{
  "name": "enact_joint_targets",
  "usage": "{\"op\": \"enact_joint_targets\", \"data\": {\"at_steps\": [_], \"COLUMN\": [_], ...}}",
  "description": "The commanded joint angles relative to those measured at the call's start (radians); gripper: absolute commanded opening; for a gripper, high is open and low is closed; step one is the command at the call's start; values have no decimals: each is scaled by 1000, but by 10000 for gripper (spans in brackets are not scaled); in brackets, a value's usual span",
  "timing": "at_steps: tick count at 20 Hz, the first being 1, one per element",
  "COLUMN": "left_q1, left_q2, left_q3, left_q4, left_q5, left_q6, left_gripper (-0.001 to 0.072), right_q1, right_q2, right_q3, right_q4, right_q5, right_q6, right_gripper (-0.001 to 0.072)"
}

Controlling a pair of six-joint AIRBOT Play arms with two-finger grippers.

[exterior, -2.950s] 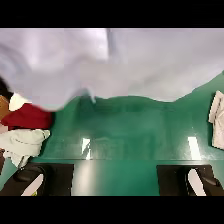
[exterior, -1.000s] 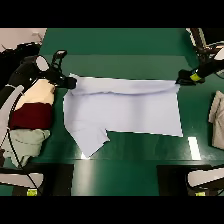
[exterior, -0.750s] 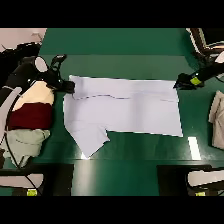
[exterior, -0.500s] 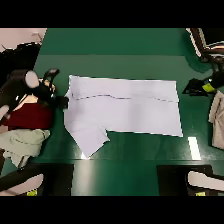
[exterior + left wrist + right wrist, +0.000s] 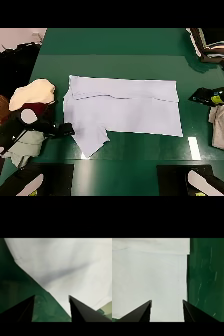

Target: Fold the shirts.

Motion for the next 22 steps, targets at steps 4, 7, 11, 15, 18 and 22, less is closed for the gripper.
{"op": "enact_joint_targets", "data": {"at_steps": [4, 7, 11, 15, 18, 22], "left_q1": [0, 0, 0, 0, 0, 0], "left_q2": [16, 16, 16, 16, 16, 16], "left_q3": [-65, -65, -65, -65, -65, -62], "left_q4": [-90, -100, -101, -101, -108, -107], "left_q5": [151, 173, 174, 164, 157, 158], "left_q6": [-5, -3, -1, 6, 21, 25], "left_gripper": [488, 487, 343, 177, 25, 25], "right_q1": [-3, -3, -4, -20, -113, -276], "right_q2": [23, 23, 24, 24, 24, 24], "right_q3": [-19, -22, -94, -193, -272, -394], "right_q4": [5, 4, 3, -5, -5, -2], "right_q5": [-7, 2, 24, 24, 42, 57], "right_q6": [0, 0, 0, 0, 0, -16], "right_gripper": [448, 448, 448, 448, 448, 448]}}
